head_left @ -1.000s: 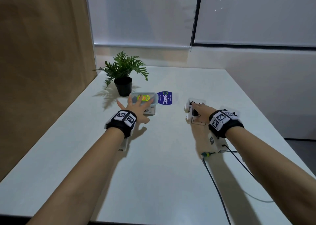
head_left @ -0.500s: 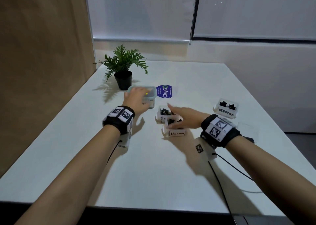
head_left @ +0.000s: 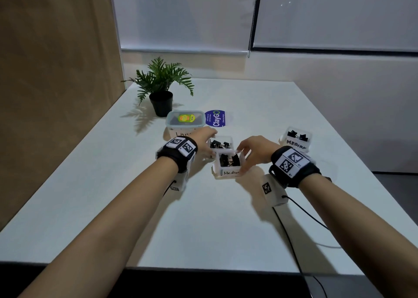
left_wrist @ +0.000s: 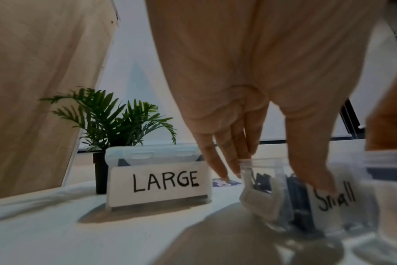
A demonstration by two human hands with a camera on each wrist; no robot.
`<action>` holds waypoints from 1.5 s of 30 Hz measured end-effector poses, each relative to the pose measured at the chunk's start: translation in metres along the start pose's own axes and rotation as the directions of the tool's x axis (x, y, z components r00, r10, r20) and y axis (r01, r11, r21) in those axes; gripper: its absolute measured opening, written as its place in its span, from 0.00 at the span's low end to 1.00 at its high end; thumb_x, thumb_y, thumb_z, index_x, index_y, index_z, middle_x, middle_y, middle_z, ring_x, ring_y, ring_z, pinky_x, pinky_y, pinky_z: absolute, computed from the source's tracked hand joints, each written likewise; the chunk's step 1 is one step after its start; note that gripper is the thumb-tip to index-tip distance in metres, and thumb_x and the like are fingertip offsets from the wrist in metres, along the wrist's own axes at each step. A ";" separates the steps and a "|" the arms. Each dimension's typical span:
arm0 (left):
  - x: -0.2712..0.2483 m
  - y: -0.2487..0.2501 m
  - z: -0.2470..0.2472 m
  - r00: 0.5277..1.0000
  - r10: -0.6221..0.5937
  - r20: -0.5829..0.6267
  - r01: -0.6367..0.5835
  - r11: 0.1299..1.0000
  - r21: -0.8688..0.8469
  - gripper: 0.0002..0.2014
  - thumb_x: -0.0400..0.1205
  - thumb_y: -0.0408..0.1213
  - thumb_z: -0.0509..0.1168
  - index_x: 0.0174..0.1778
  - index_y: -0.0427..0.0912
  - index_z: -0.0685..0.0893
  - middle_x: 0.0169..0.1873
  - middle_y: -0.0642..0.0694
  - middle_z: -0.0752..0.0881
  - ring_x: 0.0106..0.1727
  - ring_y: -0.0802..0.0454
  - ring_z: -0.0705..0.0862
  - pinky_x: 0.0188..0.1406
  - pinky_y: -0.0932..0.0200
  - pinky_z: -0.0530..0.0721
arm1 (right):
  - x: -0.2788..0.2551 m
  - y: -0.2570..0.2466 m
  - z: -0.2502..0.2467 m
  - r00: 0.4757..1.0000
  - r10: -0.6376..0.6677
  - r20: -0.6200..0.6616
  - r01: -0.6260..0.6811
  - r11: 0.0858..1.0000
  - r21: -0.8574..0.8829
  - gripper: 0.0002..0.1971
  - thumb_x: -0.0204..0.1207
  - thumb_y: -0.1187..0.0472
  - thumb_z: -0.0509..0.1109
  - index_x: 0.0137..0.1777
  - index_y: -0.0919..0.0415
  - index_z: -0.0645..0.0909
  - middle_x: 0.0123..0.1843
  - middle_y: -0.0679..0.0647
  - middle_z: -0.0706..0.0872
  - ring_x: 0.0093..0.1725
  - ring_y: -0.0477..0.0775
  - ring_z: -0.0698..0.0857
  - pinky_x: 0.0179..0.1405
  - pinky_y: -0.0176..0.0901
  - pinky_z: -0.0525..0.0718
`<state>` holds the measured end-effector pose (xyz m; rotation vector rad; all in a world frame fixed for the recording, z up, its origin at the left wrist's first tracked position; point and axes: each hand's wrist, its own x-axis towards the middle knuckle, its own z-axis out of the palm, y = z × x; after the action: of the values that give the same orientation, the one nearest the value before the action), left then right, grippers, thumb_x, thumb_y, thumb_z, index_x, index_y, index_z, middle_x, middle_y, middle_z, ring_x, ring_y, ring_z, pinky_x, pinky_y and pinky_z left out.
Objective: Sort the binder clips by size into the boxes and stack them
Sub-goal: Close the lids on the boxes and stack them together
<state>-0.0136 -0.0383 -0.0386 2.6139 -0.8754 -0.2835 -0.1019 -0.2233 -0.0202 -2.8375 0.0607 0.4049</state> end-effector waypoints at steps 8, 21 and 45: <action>0.001 -0.005 -0.023 0.996 0.028 -0.084 -0.042 0.984 -0.173 0.30 0.72 0.34 0.78 0.69 0.31 0.75 0.62 0.36 0.80 0.65 0.40 0.78 0.64 0.48 0.79 | 0.003 0.000 0.007 0.999 0.020 -0.042 -0.015 0.991 0.131 0.43 0.53 0.50 0.88 0.69 0.59 0.78 0.57 0.50 0.87 0.56 0.50 0.82 0.54 0.39 0.79; -0.017 0.000 -0.026 0.987 0.095 -0.130 -0.126 0.958 -0.257 0.31 0.71 0.32 0.78 0.70 0.35 0.76 0.62 0.39 0.82 0.66 0.46 0.79 0.57 0.56 0.79 | 0.011 -0.002 0.013 0.995 0.002 -0.098 0.028 0.950 0.311 0.45 0.52 0.47 0.88 0.71 0.56 0.75 0.53 0.46 0.84 0.56 0.50 0.84 0.57 0.43 0.82; -0.036 -0.011 -0.013 0.988 -0.150 -0.020 0.137 0.941 -0.309 0.27 0.78 0.62 0.62 0.44 0.36 0.81 0.39 0.46 0.83 0.42 0.48 0.84 0.41 0.54 0.80 | -0.005 0.000 0.007 0.991 0.135 -0.014 -0.090 0.733 0.675 0.29 0.72 0.34 0.69 0.58 0.60 0.80 0.48 0.51 0.84 0.45 0.48 0.84 0.41 0.43 0.85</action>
<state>-0.0320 -0.0051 -0.0286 2.3841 -0.5733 -0.3683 -0.1083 -0.2217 -0.0257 -2.1196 0.3266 0.2463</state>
